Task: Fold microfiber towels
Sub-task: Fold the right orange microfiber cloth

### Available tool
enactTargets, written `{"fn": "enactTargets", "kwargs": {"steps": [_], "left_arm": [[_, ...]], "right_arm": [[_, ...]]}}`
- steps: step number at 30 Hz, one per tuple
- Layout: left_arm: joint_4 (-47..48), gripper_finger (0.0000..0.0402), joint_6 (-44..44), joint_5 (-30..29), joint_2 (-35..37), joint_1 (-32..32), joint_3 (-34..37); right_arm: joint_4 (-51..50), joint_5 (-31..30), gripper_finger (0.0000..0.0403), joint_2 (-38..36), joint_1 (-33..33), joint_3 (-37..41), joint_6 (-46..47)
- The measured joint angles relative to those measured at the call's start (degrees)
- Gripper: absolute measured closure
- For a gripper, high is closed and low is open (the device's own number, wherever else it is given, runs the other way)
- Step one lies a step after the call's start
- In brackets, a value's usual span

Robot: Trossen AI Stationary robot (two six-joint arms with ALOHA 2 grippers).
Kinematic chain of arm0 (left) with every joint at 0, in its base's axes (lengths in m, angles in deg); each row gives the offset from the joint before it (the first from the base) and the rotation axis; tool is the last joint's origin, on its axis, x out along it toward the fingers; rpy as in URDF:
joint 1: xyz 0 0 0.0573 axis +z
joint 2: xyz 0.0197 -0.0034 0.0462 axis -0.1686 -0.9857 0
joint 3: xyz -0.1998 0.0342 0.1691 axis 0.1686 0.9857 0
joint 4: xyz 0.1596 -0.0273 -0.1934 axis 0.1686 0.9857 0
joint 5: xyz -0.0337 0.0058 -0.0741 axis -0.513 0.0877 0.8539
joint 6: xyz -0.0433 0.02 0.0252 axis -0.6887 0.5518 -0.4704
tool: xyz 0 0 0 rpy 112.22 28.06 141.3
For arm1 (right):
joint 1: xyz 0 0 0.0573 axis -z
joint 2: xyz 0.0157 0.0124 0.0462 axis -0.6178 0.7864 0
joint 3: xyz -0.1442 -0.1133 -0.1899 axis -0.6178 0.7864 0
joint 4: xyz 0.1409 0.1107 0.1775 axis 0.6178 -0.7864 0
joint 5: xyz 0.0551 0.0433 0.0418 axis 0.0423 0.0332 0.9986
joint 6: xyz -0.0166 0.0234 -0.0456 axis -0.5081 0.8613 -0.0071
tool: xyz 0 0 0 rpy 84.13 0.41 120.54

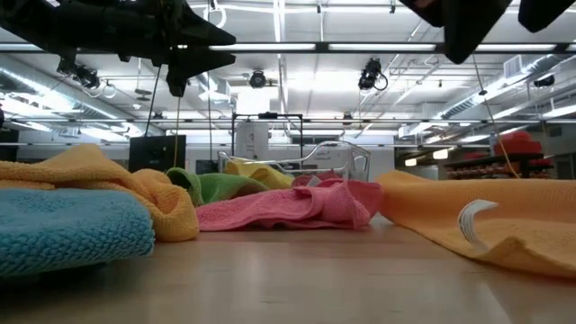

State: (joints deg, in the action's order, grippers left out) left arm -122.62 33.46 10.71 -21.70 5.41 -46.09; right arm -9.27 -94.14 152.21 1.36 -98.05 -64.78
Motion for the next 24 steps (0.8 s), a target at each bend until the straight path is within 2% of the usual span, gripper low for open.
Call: {"fn": "enactTargets", "kwargs": {"steps": [12,18,24], "left_arm": [[0.0,0.0239,0.0,0.0,0.0,0.0,0.0],[0.0,0.0239,0.0,0.0,0.0,0.0,0.0],[0.0,0.0239,0.0,0.0,0.0,0.0,0.0]], "right_arm": [[8.7,2.8,0.0213,9.3,0.0,0.0,-2.4],[8.7,3.7,0.0213,12.8,0.1,0.0,-3.3],[8.4,4.0,0.0247,13.2,0.0,0.4,-3.0]]}}
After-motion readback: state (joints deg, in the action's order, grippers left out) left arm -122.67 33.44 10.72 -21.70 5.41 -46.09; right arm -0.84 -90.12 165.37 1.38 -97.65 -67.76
